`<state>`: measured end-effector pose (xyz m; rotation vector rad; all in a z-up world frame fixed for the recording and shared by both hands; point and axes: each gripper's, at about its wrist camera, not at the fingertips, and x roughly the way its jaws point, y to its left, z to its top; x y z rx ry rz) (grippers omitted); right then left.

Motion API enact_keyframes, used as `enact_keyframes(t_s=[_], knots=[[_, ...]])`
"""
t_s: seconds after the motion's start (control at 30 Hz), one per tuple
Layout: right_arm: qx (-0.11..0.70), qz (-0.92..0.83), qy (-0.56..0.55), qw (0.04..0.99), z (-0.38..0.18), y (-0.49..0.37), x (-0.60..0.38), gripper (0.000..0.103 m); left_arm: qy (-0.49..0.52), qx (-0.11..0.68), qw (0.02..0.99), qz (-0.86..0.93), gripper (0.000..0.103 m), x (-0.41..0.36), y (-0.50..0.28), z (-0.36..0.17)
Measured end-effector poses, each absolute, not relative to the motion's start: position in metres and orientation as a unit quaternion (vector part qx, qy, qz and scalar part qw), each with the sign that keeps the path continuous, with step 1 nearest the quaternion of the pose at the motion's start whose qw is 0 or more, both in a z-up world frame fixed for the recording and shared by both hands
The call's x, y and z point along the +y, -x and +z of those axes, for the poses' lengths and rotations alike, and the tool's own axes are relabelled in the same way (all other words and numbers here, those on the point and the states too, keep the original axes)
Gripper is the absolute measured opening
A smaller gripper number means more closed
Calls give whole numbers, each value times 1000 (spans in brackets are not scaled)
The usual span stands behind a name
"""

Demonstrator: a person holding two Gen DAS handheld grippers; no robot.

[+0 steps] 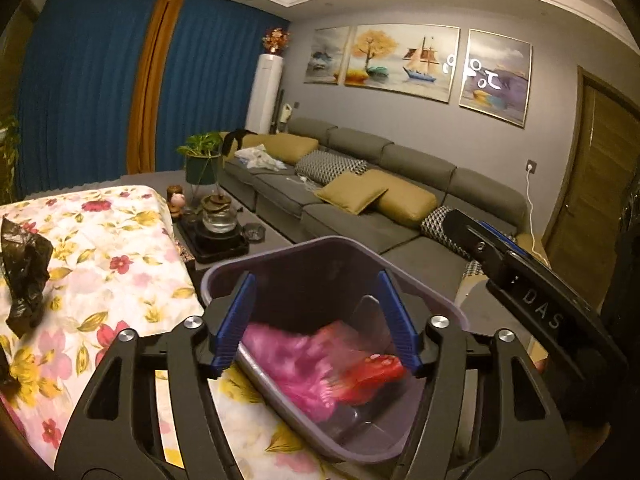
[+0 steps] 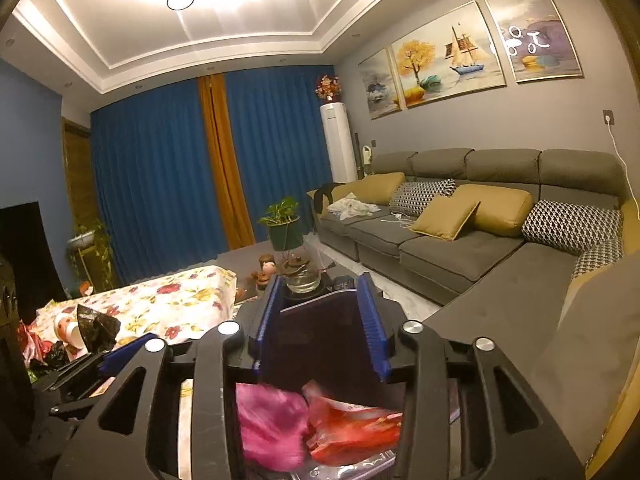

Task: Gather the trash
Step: 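Open both tools over the grey bin to drop the bags inside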

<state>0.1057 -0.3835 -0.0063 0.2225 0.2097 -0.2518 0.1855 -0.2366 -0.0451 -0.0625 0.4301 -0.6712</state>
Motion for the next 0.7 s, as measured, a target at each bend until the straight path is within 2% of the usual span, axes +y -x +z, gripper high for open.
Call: enact_keyframes(t_s=[0.07,0.27,0.33,0.7], knots=[[101,-127,-111,980,-7,-102,-383,51,29,205,926,-317,74,-233,-183,-43],[95,-129,-112,981,-5,-89,-376,64,20,188,943,-275,86,-214,-168,-38],[92,-128,-115,981,-5,-84,-373,69,17,184,948,-259,87,-204,-162,-35],[97,-80,-116,985,-5,-61,-330,73,17,173,974,-141,90,-121,-117,-33]])
